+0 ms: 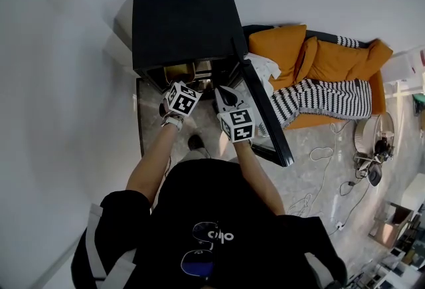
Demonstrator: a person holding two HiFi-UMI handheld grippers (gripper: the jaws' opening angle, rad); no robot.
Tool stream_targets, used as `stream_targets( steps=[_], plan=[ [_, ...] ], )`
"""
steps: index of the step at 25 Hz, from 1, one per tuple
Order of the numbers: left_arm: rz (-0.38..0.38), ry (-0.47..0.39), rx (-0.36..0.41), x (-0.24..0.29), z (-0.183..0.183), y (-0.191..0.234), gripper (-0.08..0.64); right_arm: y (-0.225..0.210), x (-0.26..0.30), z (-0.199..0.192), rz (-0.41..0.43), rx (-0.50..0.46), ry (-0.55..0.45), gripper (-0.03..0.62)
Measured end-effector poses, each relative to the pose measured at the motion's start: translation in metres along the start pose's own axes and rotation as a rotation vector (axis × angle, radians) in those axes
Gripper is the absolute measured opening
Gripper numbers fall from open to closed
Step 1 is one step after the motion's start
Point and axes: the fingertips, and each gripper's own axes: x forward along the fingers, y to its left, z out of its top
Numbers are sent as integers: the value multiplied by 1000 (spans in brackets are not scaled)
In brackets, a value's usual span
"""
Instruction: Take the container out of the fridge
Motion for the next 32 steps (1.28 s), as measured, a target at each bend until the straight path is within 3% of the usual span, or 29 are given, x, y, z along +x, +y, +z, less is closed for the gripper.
stream_targets(
  steps=[4,8,11,32],
  plan=[
    [-12,35,-4,4,-2,-3,127,-3,-4,1,-5,9,-4,8],
    [6,36,3,5,-1,-1,58,-6,-6,2,-8,11,-5,8],
    [6,33,1,4,-2,-1,54,-6,-9,2,-10,9,-6,8],
    [-8,-69,1,-12,5,-5,20,-5,-10,-3,-13,5,1,8]
  ],
)
